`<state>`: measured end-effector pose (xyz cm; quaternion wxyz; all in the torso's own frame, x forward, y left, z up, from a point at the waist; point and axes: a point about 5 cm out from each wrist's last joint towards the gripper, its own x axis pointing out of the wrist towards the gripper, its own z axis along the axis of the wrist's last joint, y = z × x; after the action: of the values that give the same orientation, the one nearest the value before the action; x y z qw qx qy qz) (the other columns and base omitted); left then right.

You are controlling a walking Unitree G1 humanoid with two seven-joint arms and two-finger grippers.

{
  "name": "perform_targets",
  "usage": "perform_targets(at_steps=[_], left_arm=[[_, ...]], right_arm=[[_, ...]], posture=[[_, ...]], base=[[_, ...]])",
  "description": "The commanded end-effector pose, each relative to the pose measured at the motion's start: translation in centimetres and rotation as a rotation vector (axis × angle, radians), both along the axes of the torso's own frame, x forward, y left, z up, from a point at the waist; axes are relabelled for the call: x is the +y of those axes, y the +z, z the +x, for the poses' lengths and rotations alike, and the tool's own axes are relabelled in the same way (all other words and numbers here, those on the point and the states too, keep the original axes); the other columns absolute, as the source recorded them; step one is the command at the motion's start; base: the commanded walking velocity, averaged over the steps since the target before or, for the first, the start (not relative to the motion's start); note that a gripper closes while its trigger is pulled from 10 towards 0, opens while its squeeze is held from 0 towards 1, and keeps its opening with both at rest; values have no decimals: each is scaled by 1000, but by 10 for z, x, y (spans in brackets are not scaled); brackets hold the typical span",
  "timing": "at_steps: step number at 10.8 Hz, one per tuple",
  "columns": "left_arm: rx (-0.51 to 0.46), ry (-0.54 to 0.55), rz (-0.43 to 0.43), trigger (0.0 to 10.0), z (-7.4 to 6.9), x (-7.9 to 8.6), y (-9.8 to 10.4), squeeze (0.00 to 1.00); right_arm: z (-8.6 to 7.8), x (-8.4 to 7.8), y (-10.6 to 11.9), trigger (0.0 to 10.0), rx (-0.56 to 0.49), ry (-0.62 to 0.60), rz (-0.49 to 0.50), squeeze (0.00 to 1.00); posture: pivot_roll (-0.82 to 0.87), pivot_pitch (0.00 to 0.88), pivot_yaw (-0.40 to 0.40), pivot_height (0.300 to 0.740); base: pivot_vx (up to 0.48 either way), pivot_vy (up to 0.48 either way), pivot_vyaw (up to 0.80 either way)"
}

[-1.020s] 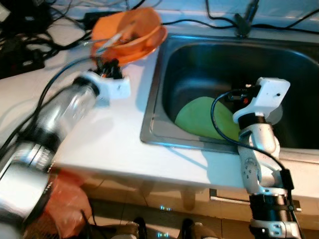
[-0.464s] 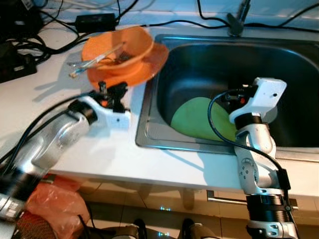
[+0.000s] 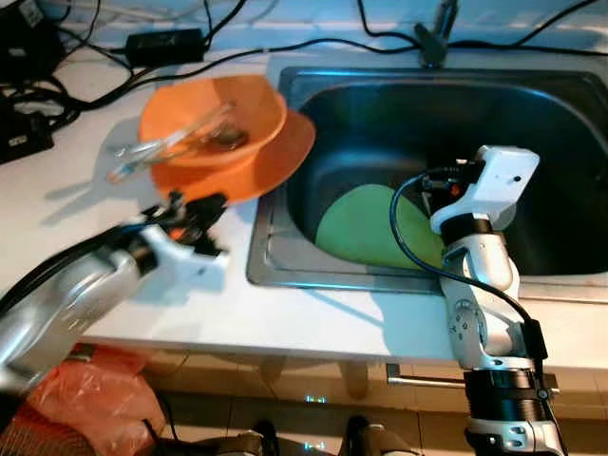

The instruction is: Kitchen organization

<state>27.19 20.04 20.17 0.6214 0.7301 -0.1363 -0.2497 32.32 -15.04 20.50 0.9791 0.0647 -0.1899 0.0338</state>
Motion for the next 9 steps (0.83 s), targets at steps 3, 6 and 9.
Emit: perform_targets(at_steps=[3, 6, 9], left_arm=[[322, 128, 60, 10000, -41, 28, -58, 0], [324, 69, -4, 10000, -66, 14, -54, 0], [332, 33, -52, 10000, -84, 5, -49, 0]], right_arm=[[2, -8, -20, 10000, 73, -17, 7, 0], [6, 0, -19, 10000, 75, 16, 10, 0], [7, 1, -20, 10000, 76, 21, 12, 0]], posture=[[104, 270, 43, 740], [131, 279, 33, 740], [135, 287, 35, 740]], base=[[0, 0, 0], [0, 0, 0], [0, 0, 0]])
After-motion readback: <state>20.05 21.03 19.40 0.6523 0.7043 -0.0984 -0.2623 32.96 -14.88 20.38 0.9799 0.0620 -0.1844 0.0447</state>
